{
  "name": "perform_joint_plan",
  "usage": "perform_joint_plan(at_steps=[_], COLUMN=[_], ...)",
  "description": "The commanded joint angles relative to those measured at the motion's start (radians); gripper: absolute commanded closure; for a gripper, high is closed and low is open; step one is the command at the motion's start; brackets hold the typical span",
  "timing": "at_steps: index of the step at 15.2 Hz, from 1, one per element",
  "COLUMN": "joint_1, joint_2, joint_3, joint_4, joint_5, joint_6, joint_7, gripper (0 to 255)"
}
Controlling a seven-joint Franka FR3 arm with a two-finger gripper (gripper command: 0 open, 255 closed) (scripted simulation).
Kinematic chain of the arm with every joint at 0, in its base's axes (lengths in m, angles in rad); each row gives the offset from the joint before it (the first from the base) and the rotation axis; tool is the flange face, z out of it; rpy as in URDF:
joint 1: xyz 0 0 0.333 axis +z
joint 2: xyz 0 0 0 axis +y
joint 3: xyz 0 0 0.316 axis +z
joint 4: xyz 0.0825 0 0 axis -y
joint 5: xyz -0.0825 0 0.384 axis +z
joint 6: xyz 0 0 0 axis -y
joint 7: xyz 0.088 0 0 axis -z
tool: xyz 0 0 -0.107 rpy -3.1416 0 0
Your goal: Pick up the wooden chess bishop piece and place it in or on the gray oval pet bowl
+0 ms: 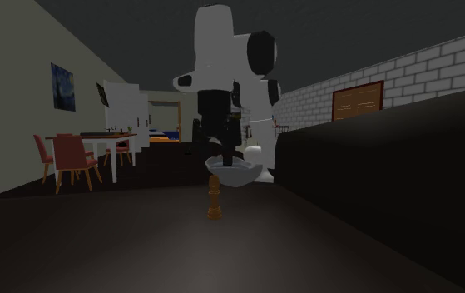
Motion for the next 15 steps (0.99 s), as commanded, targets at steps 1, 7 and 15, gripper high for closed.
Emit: perform_joint_plan(at_steps=[1,7,15], joint_1=[0.044,0.039,0.035], joint_2=[0.101,0.094,0.093], joint_3=[0.011,0.006,0.005], joint_4=[0.117,0.041,0.004], joint_5=[-0.049,-0.046,-0.046], joint_6=[-0.034,0.037,0.072], joint_7=[0.048,0.049,0.05], gripper=[0,0,0])
